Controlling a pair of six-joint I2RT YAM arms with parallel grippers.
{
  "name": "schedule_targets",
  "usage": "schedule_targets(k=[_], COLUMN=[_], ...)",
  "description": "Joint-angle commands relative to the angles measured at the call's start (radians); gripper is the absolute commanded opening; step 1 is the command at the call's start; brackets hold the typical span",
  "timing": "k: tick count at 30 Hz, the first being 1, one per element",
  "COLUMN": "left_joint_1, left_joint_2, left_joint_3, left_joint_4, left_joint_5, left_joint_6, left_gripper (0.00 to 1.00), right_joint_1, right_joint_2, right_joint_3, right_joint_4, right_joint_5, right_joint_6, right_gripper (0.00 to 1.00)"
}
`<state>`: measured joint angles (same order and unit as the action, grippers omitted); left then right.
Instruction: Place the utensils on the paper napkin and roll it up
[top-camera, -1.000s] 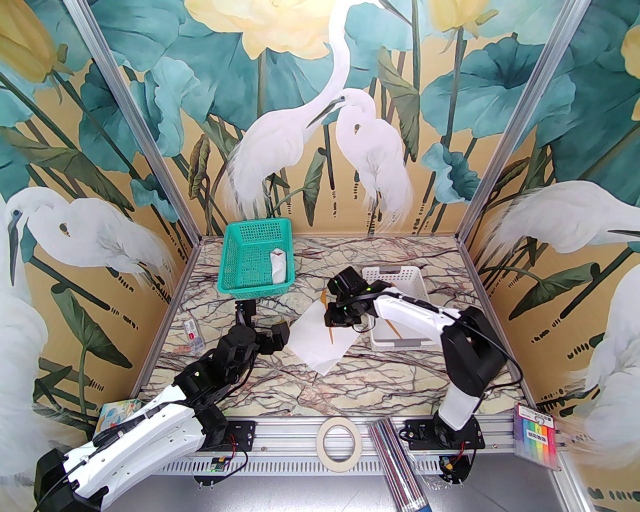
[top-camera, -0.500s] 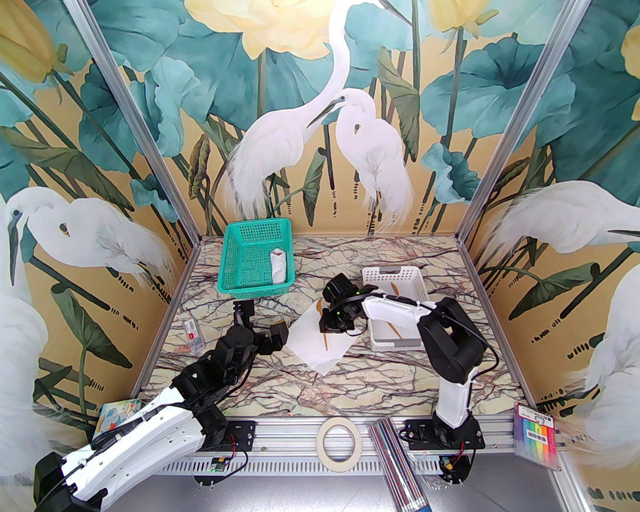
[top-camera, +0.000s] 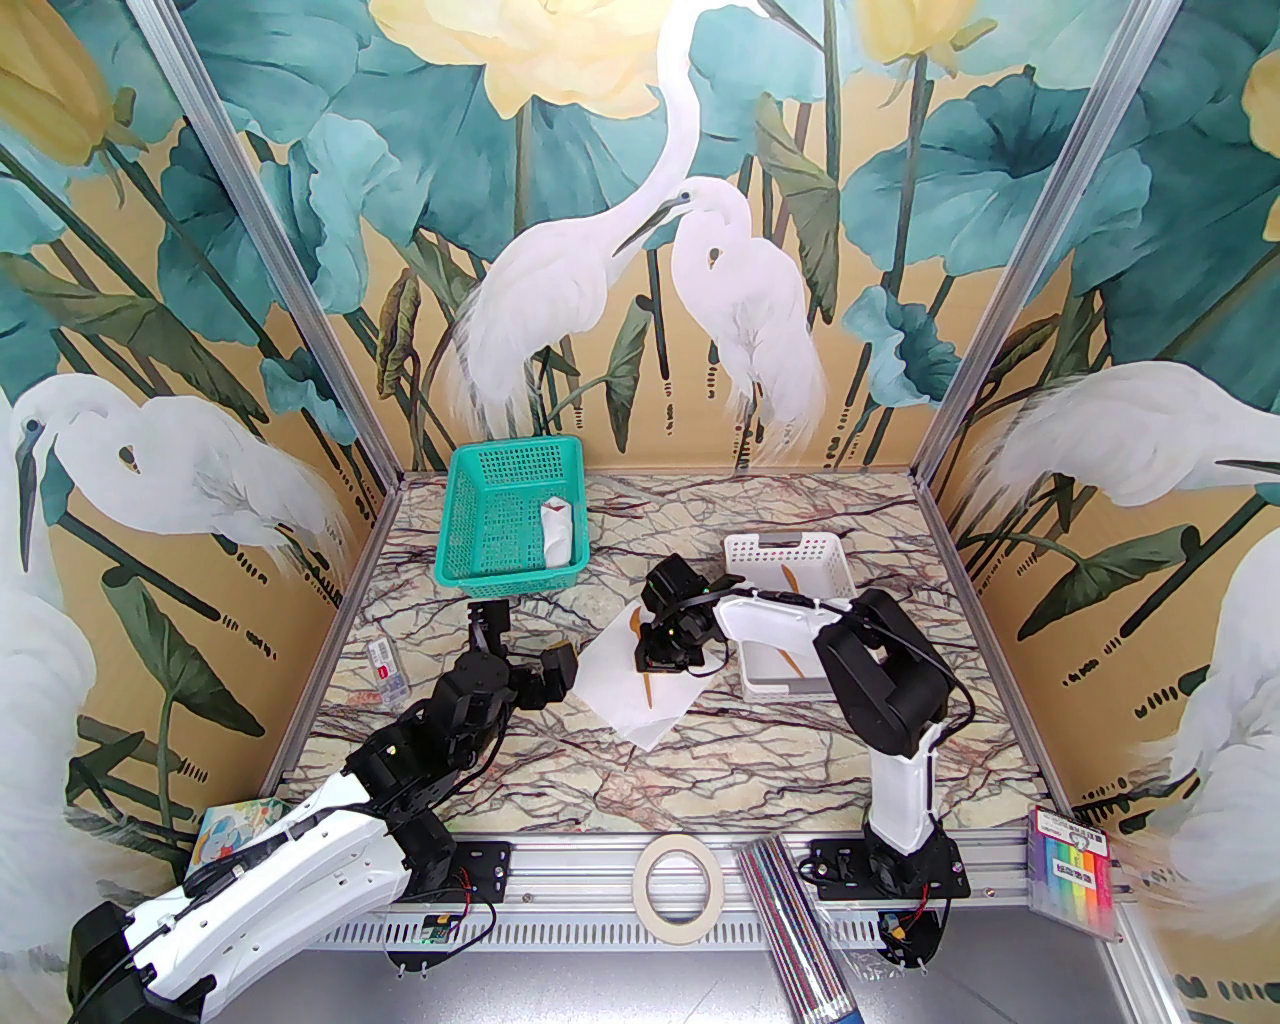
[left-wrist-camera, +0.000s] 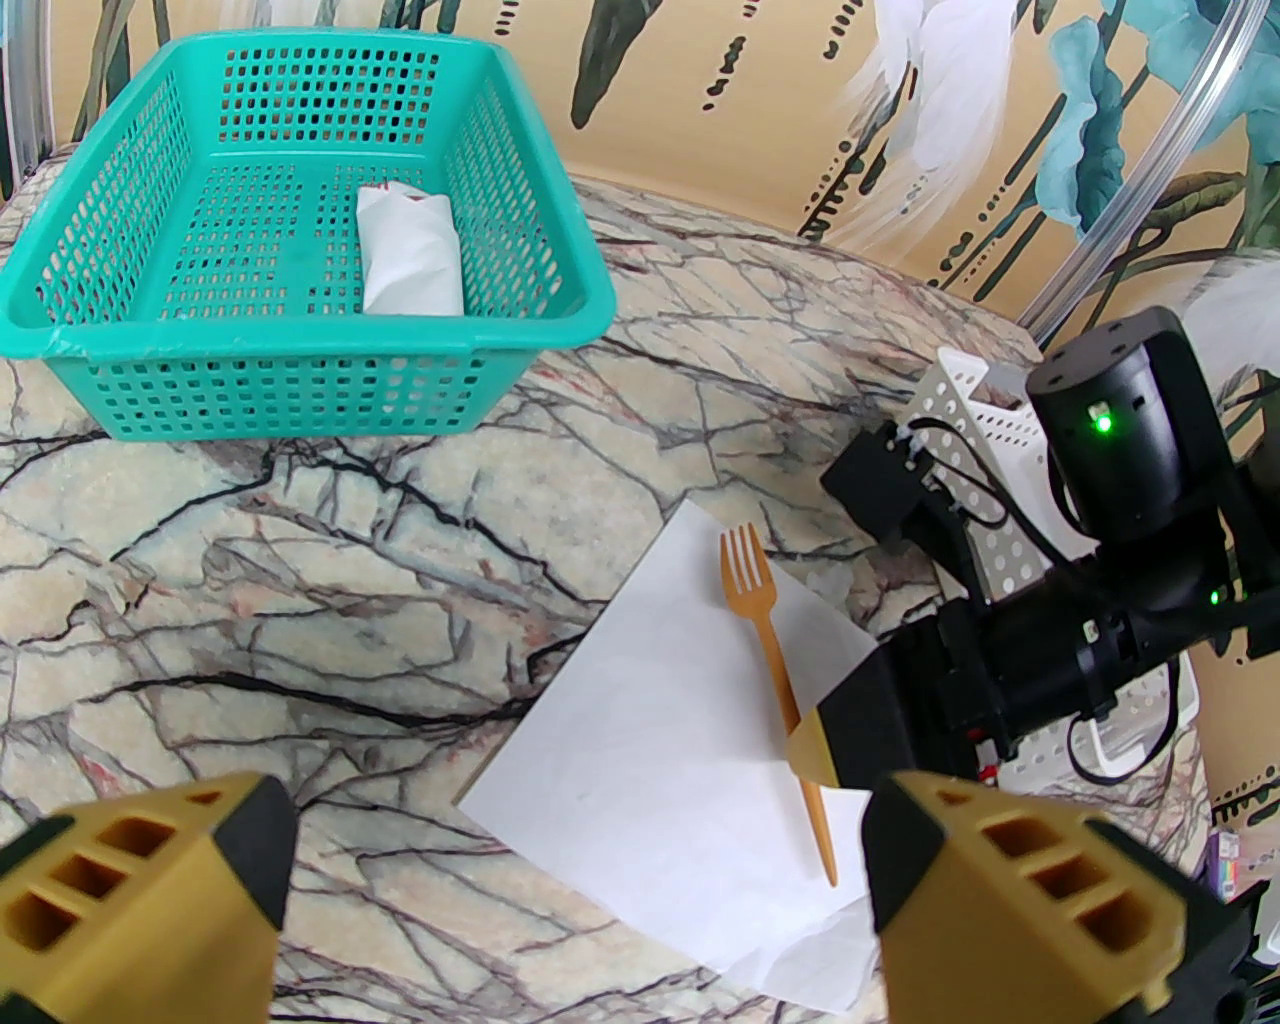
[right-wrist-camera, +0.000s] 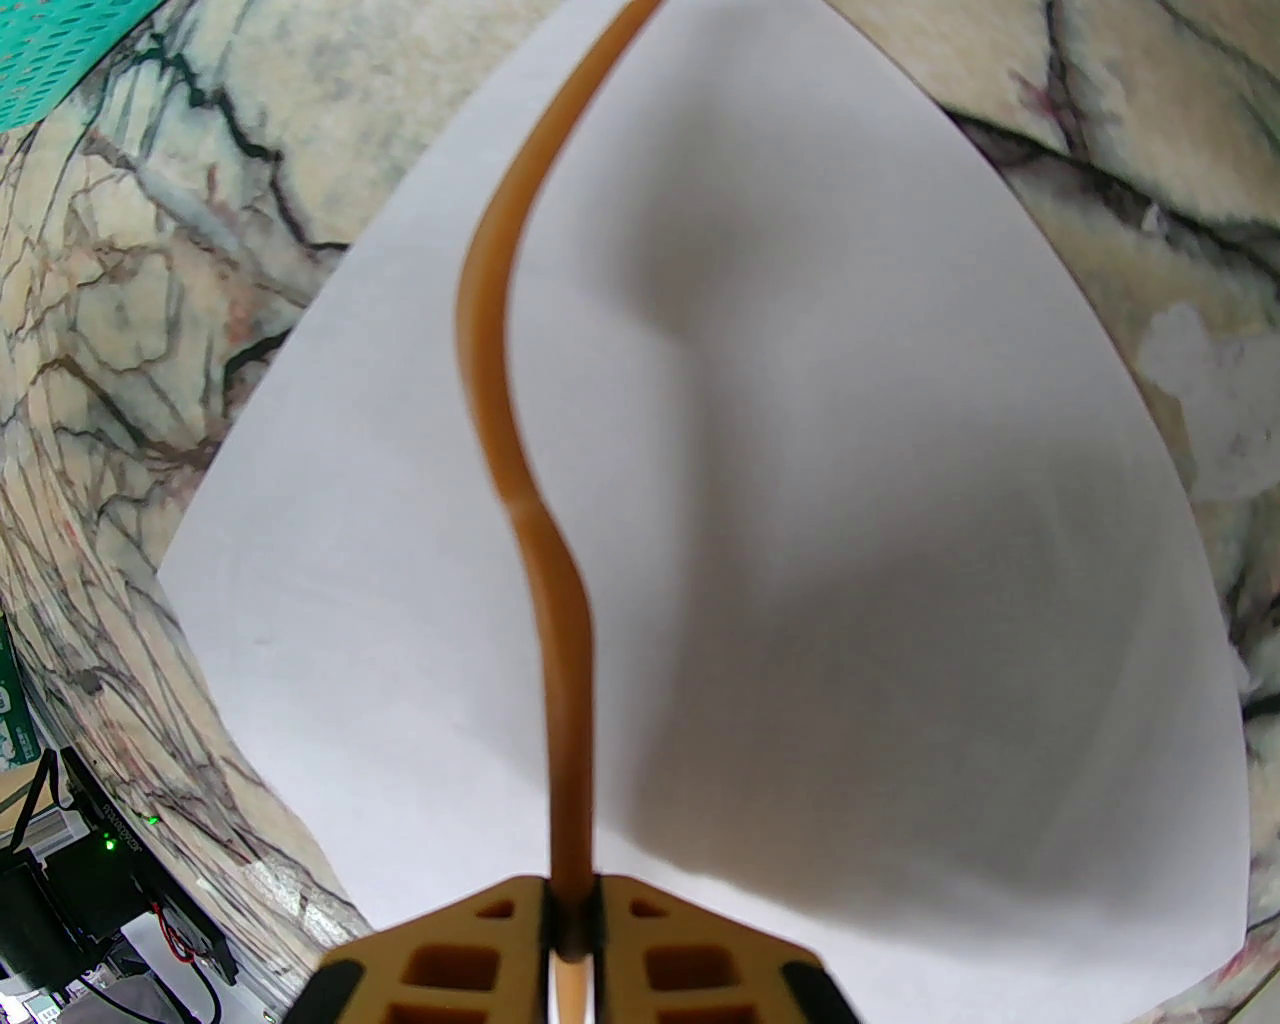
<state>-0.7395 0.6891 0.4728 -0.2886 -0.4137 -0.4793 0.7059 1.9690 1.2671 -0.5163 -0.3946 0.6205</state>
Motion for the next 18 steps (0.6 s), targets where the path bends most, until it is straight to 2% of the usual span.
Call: schedule_targets(k=[1,9,12,18], left_joint_1=[0.007,0.007,0.006,0.007], left_joint_2=[0.001,0.006,0.007,0.009], left_joint_3=[-0.002,0.004,0.010,0.034], left_joint_4=[0.000,0.003,0.004,-0.005], left_joint_5=[-0.007,-0.008,-0.008,-0.010], left_joint_6=[-0.003,0.003,0.009,0.026], left_gripper=[0.99,0.99,0.99,0.99], right_joint_1=[0.009,0.010,0.011,0.010], right_joint_2=[0.019,0.020,0.009,-0.036], right_joint_3=[0.023,0.019,0.023,0.027], right_joint_4=[0.013,0.003,-0.004,-0.028], right_joint_5=[-0.022,-0.025,-0.019,0.003], right_joint_6=[0.019,0.016,0.014,0.003], right_gripper=[0.16,0.18,0.24,0.30])
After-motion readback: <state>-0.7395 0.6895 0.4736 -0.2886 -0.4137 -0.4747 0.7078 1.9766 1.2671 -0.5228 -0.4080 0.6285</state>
